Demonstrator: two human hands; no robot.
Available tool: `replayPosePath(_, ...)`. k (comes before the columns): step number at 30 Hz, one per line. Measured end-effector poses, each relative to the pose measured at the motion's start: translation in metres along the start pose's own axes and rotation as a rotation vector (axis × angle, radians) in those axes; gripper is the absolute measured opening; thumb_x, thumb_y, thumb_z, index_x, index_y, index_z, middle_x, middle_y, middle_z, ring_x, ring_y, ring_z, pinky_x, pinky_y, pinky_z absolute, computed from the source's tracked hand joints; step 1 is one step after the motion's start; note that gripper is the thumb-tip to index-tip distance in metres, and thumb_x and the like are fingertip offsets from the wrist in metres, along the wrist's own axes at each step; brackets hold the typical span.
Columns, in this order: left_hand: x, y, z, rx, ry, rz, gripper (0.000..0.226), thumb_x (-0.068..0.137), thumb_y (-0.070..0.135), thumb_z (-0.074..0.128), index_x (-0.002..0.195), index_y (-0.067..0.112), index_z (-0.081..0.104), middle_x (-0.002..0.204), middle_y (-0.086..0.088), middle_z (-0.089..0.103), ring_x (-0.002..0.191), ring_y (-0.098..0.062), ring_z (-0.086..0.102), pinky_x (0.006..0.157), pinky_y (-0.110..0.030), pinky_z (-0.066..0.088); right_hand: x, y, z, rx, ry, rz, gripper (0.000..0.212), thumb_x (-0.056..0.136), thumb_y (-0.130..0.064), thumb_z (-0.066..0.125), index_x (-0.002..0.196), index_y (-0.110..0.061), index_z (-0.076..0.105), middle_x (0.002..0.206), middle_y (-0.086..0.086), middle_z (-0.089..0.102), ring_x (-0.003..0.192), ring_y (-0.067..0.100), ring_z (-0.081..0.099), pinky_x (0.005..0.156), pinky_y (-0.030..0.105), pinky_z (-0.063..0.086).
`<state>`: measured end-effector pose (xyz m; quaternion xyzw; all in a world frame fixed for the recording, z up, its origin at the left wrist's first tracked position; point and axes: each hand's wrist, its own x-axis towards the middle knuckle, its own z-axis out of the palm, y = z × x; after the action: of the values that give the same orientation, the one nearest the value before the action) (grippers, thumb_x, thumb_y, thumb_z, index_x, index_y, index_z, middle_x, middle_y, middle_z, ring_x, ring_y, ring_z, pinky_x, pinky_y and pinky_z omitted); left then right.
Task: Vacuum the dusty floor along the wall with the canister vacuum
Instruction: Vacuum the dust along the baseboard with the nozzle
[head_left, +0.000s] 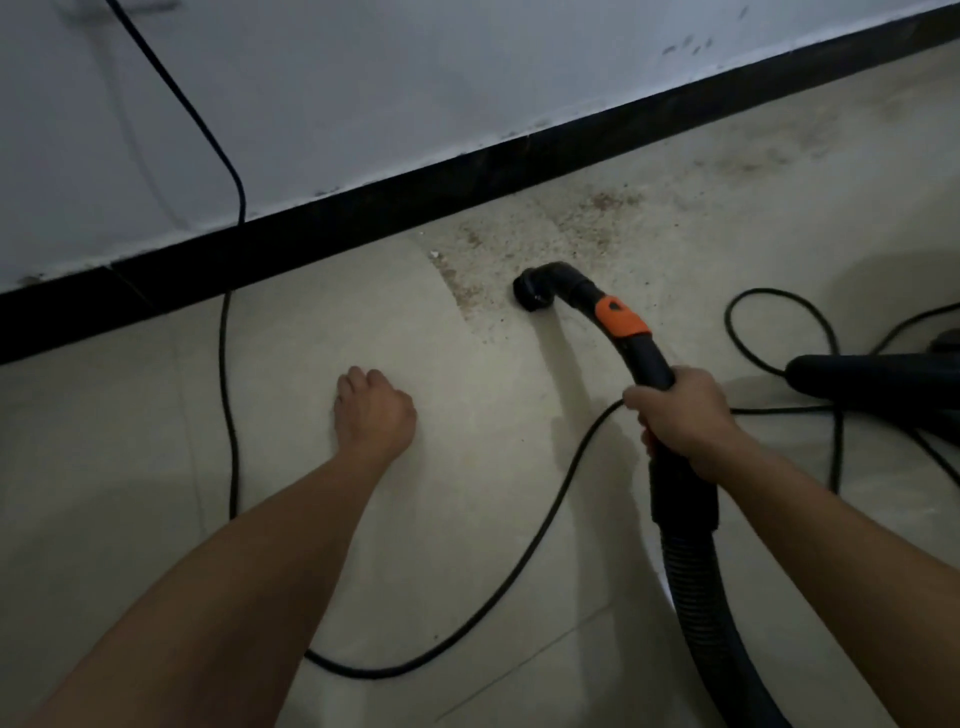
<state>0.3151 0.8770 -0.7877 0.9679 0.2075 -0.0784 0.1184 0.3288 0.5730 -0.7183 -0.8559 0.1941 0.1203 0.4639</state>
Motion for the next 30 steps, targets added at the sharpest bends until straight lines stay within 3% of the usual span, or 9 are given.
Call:
replayPosePath(5, -0.003, -0.004, 0.035, -0.007, 0.161, 0.002, 0.057, 0.099, 0.028, 0.035, 0.145, -0.004, 0.029, 0.154, -0.025, 0.023, 0.143, -0.038, 0.018, 0.118, -0.044, 0.012, 0.069, -0.044, 0.022, 0.049, -0.018, 0.007, 0.021, 0.076, -0.015, 0.07, 0.091, -0.004, 0.06, 0.065, 0.011, 0.059, 0.045, 0.024, 0.054, 0.048, 0.031, 0.048)
replayPosePath(9, 0.0, -0.009, 0.047, -0.012, 0.27, -0.008, 0.054, 0.096, 0.027, 0.038, 0.141, -0.003, 0.04, 0.15, -0.025, 0.033, 0.14, -0.038, 0.028, 0.117, -0.046, 0.02, 0.114, -0.081, 0.045, 0.065, -0.047, 0.009, 0.027, 0.077, -0.011, 0.071, 0.098, 0.0, 0.061, 0.063, 0.01, 0.057, 0.044, 0.022, 0.053, 0.046, 0.031, 0.049)
replayPosePath(14, 0.003, -0.007, 0.046, -0.002, 0.244, -0.037, 0.059, 0.092, 0.03, 0.032, 0.141, -0.001, 0.041, 0.151, -0.023, 0.033, 0.142, -0.036, 0.027, 0.117, -0.044, 0.019, 0.129, -0.115, 0.073, 0.071, -0.08, 0.017, 0.032, 0.078, -0.011, 0.07, 0.105, 0.0, 0.058, 0.067, 0.011, 0.056, 0.045, 0.021, 0.053, 0.044, 0.03, 0.049)
replayPosePath(19, 0.002, -0.004, 0.04, 0.013, 0.217, -0.053, 0.058, 0.092, 0.03, 0.032, 0.141, -0.001, 0.041, 0.152, -0.021, 0.032, 0.142, -0.034, 0.027, 0.117, -0.043, 0.019, 0.107, -0.107, 0.097, 0.024, -0.159, -0.042, 0.019, 0.078, -0.013, 0.068, 0.092, -0.007, 0.057, 0.064, 0.011, 0.057, 0.045, 0.023, 0.054, 0.047, 0.031, 0.05)
replayPosePath(23, 0.002, -0.005, 0.039, 0.03, 0.199, -0.061, 0.06, 0.093, 0.032, 0.027, 0.141, -0.001, 0.042, 0.151, -0.022, 0.033, 0.142, -0.035, 0.028, 0.117, -0.044, 0.022, 0.107, -0.11, 0.102, 0.03, -0.118, -0.055, 0.019, 0.079, -0.013, 0.068, 0.093, -0.007, 0.057, 0.065, 0.012, 0.058, 0.045, 0.024, 0.054, 0.047, 0.031, 0.05)
replayPosePath(27, 0.002, -0.005, 0.038, 0.022, 0.199, -0.06, 0.061, 0.092, 0.032, 0.026, 0.14, -0.001, 0.043, 0.15, -0.022, 0.034, 0.141, -0.035, 0.03, 0.117, -0.045, 0.023, 0.097, -0.113, 0.112, -0.062, -0.215, -0.122, 0.017, 0.078, -0.017, 0.069, 0.089, -0.01, 0.058, 0.062, 0.009, 0.059, 0.043, 0.021, 0.054, 0.047, 0.03, 0.049)
replayPosePath(30, 0.001, -0.005, 0.036, 0.019, 0.19, -0.062, 0.061, 0.092, 0.032, 0.027, 0.14, -0.001, 0.043, 0.151, -0.022, 0.034, 0.141, -0.035, 0.029, 0.117, -0.045, 0.022, 0.108, -0.116, 0.092, -0.064, -0.128, -0.085, 0.018, 0.077, -0.016, 0.07, 0.089, -0.007, 0.06, 0.062, 0.01, 0.059, 0.042, 0.021, 0.053, 0.046, 0.03, 0.049)
